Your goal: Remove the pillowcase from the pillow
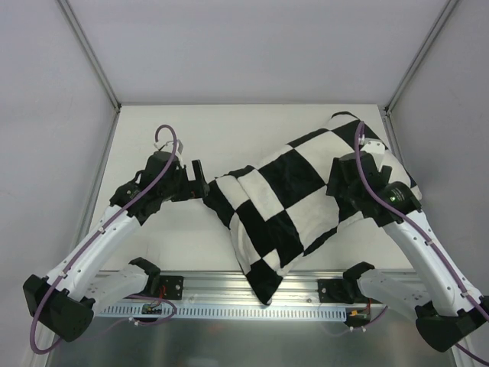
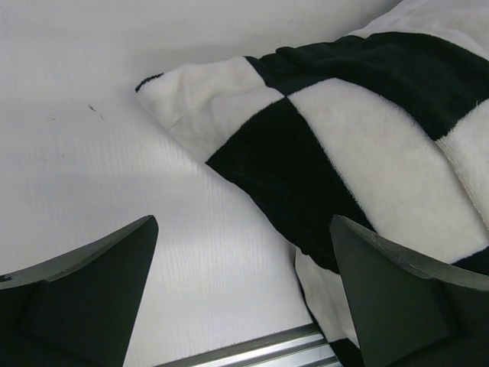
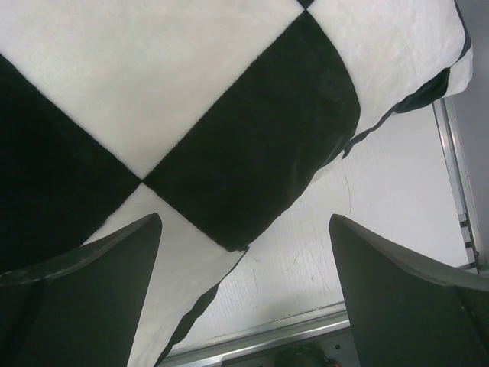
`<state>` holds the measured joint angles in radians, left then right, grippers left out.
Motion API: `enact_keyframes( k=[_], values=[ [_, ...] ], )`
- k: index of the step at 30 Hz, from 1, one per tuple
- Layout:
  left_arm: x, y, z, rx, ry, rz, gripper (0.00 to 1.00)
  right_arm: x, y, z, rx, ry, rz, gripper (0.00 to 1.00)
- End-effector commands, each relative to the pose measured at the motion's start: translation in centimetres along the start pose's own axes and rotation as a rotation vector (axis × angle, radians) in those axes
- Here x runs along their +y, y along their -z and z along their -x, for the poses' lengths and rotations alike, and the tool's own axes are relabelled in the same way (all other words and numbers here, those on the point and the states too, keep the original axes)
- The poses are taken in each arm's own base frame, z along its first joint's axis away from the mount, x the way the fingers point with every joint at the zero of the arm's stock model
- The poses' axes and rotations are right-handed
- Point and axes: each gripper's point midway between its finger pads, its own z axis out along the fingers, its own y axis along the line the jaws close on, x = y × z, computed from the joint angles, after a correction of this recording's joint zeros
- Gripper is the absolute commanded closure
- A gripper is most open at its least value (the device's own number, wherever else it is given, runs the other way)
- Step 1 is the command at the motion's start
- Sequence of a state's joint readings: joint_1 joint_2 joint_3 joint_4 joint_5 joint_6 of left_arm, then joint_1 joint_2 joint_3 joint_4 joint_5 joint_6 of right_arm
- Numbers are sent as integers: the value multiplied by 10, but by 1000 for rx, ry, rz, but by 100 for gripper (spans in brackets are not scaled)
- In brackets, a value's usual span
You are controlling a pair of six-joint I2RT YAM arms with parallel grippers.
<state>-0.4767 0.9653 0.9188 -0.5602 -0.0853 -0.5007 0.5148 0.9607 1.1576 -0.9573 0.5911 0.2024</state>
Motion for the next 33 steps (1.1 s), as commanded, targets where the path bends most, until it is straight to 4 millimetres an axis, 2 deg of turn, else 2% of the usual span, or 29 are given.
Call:
enact_keyframes(
  k=[1,7,9,11,12,14,15,16,18,19,20,21,23,24,27,33],
  values=[
    [-9,1,9,-12,-21,-39,1,5,2,5,-36,-11,46,4],
    [-13,-1,6,8,-13,-56,1,13,7,7,-41,-4,107,4],
    [-14,0,3,19,-6,-65,1,24,9,9,-45,-4,165,4],
    [-17,-1,1,30,9,-77,1,43,13,17,-60,-7,247,4],
    [-23,-2,-5,63,14,-108,1,62,22,17,-58,16,337,4],
    [-28,-4,-13,99,38,-125,1,89,33,27,-76,46,412,4],
    [-31,-7,-18,125,42,-126,1,108,45,24,-86,102,457,4],
    [-33,-9,-22,140,46,-129,1,122,58,32,-108,125,493,4],
    [-43,-12,-33,178,55,-136,1,154,59,23,-86,227,495,4],
    [-46,-13,-36,189,60,-136,1,173,73,14,-90,302,539,4],
    [-49,-14,-39,198,78,-135,2,183,83,18,-99,331,550,4],
    [-56,-13,-43,209,73,-149,1,201,82,5,-85,402,542,4],
    [-63,-12,-44,212,92,-162,1,215,87,1,-83,444,555,3],
    [-65,-12,-47,216,95,-170,1,223,87,-8,-68,467,568,3],
    [-70,-14,-50,224,118,-192,4,230,83,-21,-35,474,592,2],
    [-80,-18,-57,251,150,-250,6,239,71,-51,48,501,598,12]
  ],
)
